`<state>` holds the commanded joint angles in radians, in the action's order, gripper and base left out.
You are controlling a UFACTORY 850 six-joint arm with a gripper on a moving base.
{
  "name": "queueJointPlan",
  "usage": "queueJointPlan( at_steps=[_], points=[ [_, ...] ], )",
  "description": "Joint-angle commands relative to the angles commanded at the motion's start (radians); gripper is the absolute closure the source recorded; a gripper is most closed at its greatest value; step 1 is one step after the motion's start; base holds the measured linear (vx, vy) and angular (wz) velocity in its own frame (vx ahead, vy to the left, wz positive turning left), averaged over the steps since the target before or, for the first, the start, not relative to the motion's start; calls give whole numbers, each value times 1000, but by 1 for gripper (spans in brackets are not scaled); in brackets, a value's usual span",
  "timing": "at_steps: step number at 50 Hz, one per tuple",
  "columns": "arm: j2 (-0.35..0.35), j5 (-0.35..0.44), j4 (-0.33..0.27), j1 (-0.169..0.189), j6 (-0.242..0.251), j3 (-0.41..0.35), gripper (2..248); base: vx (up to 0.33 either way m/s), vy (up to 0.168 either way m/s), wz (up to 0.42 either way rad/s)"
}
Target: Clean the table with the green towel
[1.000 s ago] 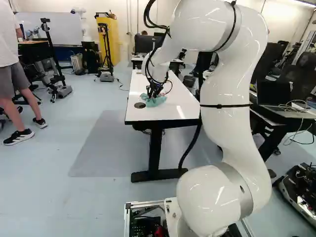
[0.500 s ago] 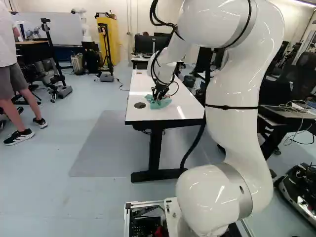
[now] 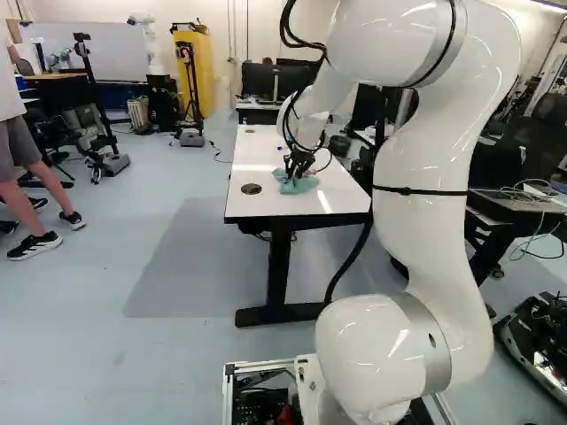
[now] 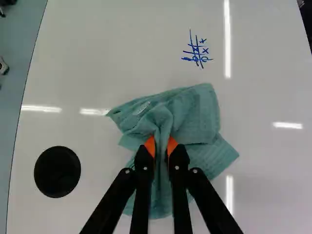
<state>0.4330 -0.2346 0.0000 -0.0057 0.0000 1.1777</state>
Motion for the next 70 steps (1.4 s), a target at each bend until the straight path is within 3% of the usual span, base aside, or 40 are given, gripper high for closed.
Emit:
queueJointPlan(
  at_steps=[17, 43, 70],
  points=[
    [65, 0, 0, 10, 0, 86, 202, 0, 0, 0],
    [165, 0, 0, -28, 0, 223, 202, 0, 0, 0],
    [172, 0, 0, -98, 0, 233, 202, 0, 0, 0]
  ],
)
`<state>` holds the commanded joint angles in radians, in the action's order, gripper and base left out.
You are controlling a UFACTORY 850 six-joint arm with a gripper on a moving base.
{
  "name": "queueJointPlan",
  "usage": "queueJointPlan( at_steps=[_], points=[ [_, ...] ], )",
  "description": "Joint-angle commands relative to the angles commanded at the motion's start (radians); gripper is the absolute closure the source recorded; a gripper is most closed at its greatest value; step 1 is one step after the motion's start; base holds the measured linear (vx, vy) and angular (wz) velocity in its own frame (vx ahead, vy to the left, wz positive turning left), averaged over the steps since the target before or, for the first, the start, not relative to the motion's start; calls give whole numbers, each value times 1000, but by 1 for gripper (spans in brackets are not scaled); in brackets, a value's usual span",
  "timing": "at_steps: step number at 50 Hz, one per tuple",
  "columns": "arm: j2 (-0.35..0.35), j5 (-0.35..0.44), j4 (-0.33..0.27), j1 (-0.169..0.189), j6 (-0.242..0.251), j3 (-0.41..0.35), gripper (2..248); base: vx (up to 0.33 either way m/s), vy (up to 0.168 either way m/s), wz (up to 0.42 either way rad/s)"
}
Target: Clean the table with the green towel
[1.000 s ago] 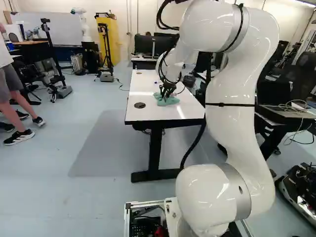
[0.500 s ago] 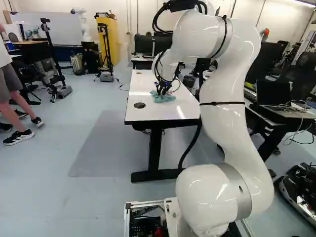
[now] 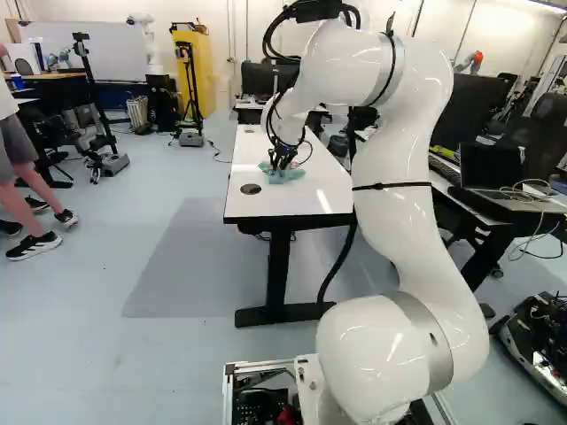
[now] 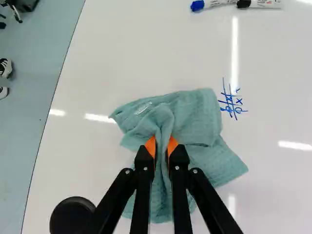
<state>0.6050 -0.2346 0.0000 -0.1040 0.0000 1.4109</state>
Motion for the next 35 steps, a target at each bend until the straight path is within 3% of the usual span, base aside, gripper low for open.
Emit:
queueJointPlan(
  at_steps=[14, 35],
  points=[
    [-30, 0, 0, -32, 0, -41, 202, 0, 0, 0],
    [-113, 0, 0, -41, 0, -155, 202, 0, 0, 0]
  ],
)
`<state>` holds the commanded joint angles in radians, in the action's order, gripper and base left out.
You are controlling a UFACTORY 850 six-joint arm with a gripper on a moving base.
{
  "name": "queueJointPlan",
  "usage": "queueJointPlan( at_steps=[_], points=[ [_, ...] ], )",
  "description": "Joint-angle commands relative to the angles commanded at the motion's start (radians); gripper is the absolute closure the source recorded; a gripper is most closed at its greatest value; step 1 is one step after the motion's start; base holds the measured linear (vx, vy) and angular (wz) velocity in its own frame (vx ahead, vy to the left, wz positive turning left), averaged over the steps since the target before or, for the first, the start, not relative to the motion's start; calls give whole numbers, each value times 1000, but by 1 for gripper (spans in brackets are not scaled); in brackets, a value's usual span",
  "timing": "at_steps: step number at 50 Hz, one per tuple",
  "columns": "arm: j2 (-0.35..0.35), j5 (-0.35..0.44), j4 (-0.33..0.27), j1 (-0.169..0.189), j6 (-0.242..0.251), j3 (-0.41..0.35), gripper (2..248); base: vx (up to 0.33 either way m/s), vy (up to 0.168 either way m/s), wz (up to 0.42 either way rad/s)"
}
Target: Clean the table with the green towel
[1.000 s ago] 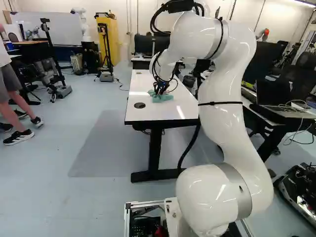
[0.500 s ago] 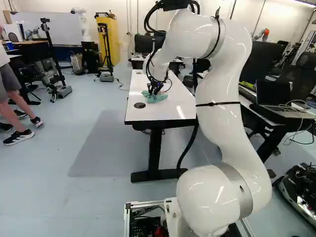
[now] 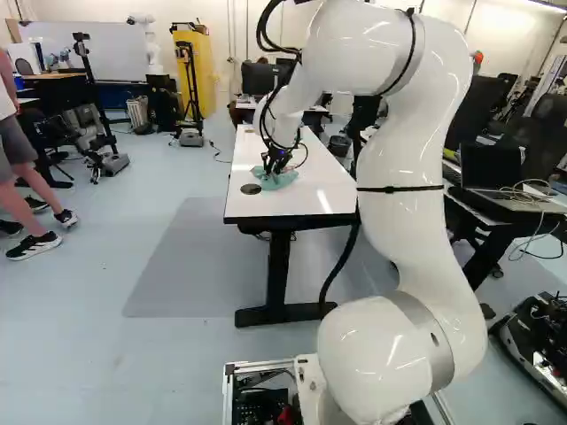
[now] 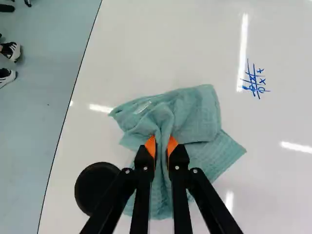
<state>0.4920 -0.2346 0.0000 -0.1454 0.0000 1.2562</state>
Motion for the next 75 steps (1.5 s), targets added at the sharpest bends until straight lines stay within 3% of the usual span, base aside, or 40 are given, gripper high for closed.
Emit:
queueJointPlan(
  at_steps=[16, 49, 75],
  points=[
    [-58, 0, 0, 21, 0, -77, 202, 0, 0, 0],
    [-154, 0, 0, 108, 0, -201, 202, 0, 0, 0],
    [-207, 0, 0, 109, 0, -214, 202, 0, 0, 0]
  ],
)
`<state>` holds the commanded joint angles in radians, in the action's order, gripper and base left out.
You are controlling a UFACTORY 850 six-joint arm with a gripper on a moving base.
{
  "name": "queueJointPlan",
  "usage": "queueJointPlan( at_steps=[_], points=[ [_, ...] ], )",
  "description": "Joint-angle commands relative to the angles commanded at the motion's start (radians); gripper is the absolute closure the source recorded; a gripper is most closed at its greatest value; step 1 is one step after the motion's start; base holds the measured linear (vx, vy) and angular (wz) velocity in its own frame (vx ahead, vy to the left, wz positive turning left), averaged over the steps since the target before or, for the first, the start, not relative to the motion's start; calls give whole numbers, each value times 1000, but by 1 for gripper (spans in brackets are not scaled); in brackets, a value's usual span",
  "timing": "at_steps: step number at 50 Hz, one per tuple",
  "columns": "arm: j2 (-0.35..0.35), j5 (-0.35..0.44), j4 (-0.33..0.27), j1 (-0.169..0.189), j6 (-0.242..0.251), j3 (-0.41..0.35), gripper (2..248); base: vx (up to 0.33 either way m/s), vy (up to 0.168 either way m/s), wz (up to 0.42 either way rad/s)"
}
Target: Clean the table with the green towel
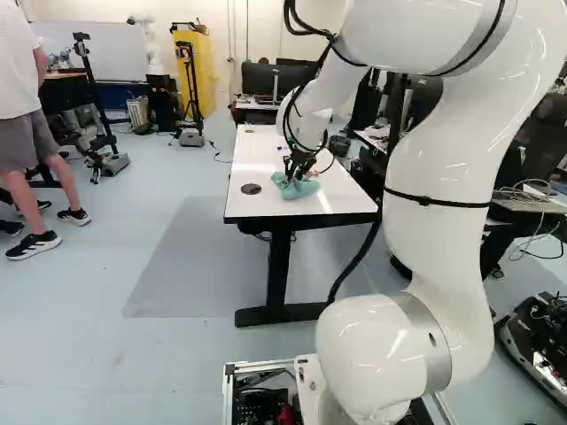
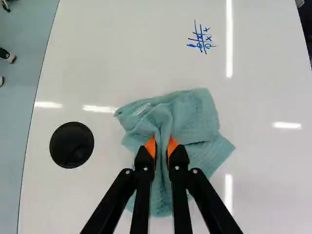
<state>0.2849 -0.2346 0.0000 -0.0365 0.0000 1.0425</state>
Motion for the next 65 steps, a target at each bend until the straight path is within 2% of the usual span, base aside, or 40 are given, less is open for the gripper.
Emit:
queueJointPlan(
  at_steps=[12, 42, 65],
  points=[
    [-44, 0, 0, 0, 0, -20, 202, 0, 0, 0],
    [-174, 0, 0, 1, 0, -160, 202, 0, 0, 0],
    [-187, 0, 0, 4, 0, -163, 202, 0, 0, 0]
  ],
)
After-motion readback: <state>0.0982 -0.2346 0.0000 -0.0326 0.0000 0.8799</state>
